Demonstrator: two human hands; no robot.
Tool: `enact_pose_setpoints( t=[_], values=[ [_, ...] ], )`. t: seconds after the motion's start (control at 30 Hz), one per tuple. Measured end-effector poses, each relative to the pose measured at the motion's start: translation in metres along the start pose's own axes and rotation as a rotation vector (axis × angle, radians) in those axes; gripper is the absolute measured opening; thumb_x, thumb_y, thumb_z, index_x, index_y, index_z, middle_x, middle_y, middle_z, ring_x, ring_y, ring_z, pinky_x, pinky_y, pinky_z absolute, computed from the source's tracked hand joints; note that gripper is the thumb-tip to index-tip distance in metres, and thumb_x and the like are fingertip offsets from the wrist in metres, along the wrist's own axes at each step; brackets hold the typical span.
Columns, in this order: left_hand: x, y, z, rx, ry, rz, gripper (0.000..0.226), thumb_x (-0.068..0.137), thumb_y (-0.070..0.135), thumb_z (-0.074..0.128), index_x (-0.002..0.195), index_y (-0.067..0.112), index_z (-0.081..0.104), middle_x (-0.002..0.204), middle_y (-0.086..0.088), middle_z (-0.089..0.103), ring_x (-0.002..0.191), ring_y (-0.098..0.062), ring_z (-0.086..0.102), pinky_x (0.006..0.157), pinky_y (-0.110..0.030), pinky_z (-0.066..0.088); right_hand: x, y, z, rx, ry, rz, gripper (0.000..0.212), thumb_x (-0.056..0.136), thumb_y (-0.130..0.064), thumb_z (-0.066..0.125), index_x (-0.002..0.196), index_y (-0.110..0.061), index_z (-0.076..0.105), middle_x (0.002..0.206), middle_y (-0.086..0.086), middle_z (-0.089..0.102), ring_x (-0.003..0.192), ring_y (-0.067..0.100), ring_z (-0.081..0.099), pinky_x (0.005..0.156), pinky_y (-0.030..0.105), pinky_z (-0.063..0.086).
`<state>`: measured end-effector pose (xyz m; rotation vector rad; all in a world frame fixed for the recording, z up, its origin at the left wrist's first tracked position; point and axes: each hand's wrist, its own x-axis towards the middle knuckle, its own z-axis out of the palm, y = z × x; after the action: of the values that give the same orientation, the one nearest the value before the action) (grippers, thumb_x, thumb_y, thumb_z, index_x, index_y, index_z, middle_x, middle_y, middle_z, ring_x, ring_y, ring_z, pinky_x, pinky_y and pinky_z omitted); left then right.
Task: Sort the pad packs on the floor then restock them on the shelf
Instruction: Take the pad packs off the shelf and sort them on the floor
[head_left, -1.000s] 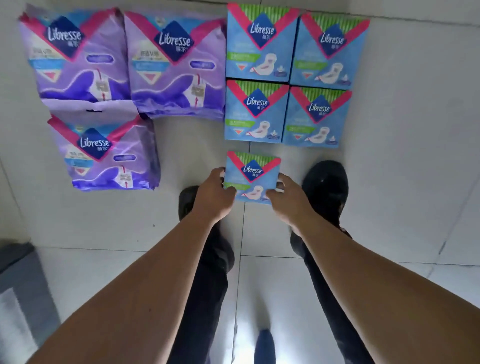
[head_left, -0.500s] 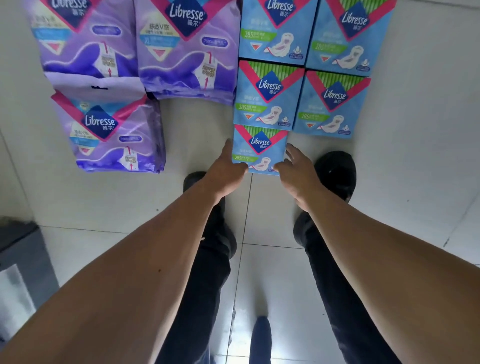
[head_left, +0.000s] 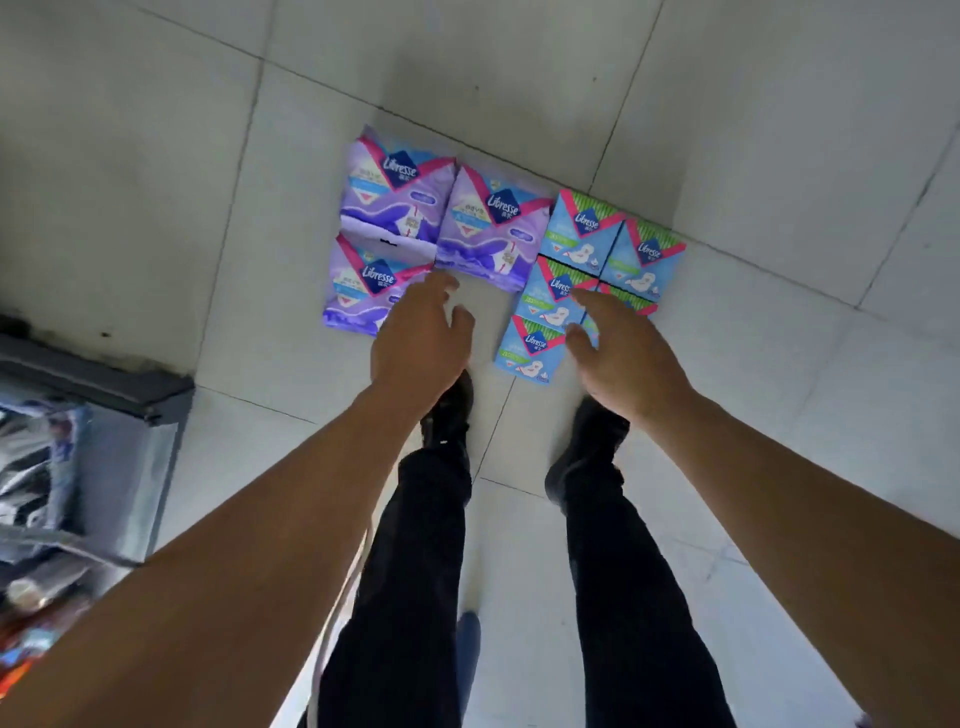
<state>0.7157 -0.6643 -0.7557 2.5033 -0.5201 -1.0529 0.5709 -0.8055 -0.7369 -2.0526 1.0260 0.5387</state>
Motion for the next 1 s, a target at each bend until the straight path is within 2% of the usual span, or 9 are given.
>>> enact_pose_setpoints(
  t=[0.17,0.33,0.5,0.6,0.7,0.83,0.93,1.0],
  values=[
    [-0.047,-0.007,-0.111,0.013,0.231,-0.020,0.029,0.095,0.029,0.049,0.122,0.021,0.056,0.119,-0.005,0.060,0.109,-0.025,0.057,0.091,-0.037,0.047,-0.026,-0.117,-0.030,-0.120,0.032,-0.293,0.046,0.097,-0.021,0.051,0.142,-0.012,0.046,0.139,0.009,0.054,0.129,0.027,0.047,0.106,0.036,0.035],
    [-0.122,-0.062,-0.168,-0.078,0.380,-0.166,0.027,0.096,0.032,0.049,0.121,0.023,0.057,0.118,0.002,0.061,0.107,-0.020,0.059,0.089,-0.036,0.048,-0.062,-0.214,-0.009,-0.207,-0.027,-0.565,0.046,0.098,-0.018,0.048,0.143,-0.012,0.045,0.143,0.006,0.051,0.131,0.023,0.045,0.103,0.032,0.034],
    [-0.223,-0.124,-0.201,-0.179,0.589,-0.366,0.027,0.095,0.036,0.049,0.118,0.026,0.059,0.116,0.008,0.063,0.102,-0.015,0.060,0.082,-0.030,0.047,-0.125,-0.279,0.038,-0.259,-0.101,-0.832,0.044,0.097,-0.018,0.050,0.140,-0.011,0.047,0.139,0.006,0.054,0.126,0.026,0.049,0.103,0.035,0.038],
    [-0.281,-0.165,-0.223,-0.246,0.711,-0.463,0.027,0.093,0.035,0.051,0.116,0.025,0.060,0.114,0.006,0.064,0.104,-0.017,0.061,0.085,-0.033,0.050,-0.167,-0.318,0.073,-0.298,-0.152,-0.978,0.044,0.097,-0.019,0.051,0.140,-0.013,0.048,0.136,0.004,0.056,0.120,0.026,0.051,0.098,0.035,0.039],
    [-0.334,-0.208,-0.243,-0.307,0.851,-0.559,0.024,0.092,0.035,0.051,0.111,0.026,0.061,0.111,0.006,0.065,0.100,-0.018,0.061,0.085,-0.038,0.052,-0.208,-0.364,0.113,-0.320,-0.210,-1.116,0.044,0.097,-0.022,0.051,0.140,-0.015,0.047,0.137,0.003,0.055,0.122,0.023,0.050,0.097,0.031,0.039],
    [-0.392,-0.264,-0.271,-0.337,1.027,-0.647,0.022,0.091,0.031,0.052,0.110,0.024,0.063,0.105,0.004,0.067,0.096,-0.019,0.062,0.082,-0.036,0.051,-0.263,-0.430,0.168,-0.281,-0.296,-1.256,0.044,0.097,-0.023,0.051,0.141,-0.018,0.047,0.135,0.000,0.055,0.124,0.018,0.048,0.092,0.024,0.037],
    [-0.427,-0.315,-0.289,-0.362,1.133,-0.713,0.021,0.092,0.031,0.053,0.110,0.023,0.061,0.102,0.003,0.067,0.093,-0.019,0.061,0.078,-0.032,0.049,-0.301,-0.477,0.221,-0.295,-0.339,-1.358,0.045,0.098,-0.026,0.049,0.142,-0.020,0.045,0.133,-0.001,0.054,0.119,0.017,0.050,0.092,0.028,0.041],
    [-0.449,-0.353,-0.299,-0.386,1.181,-0.760,0.023,0.092,0.031,0.053,0.112,0.023,0.059,0.104,0.002,0.067,0.094,-0.018,0.061,0.078,-0.031,0.049,-0.323,-0.506,0.261,-0.308,-0.367,-1.386,0.046,0.098,-0.027,0.049,0.143,-0.019,0.045,0.136,0.000,0.053,0.123,0.017,0.048,0.096,0.030,0.040]
  ],
)
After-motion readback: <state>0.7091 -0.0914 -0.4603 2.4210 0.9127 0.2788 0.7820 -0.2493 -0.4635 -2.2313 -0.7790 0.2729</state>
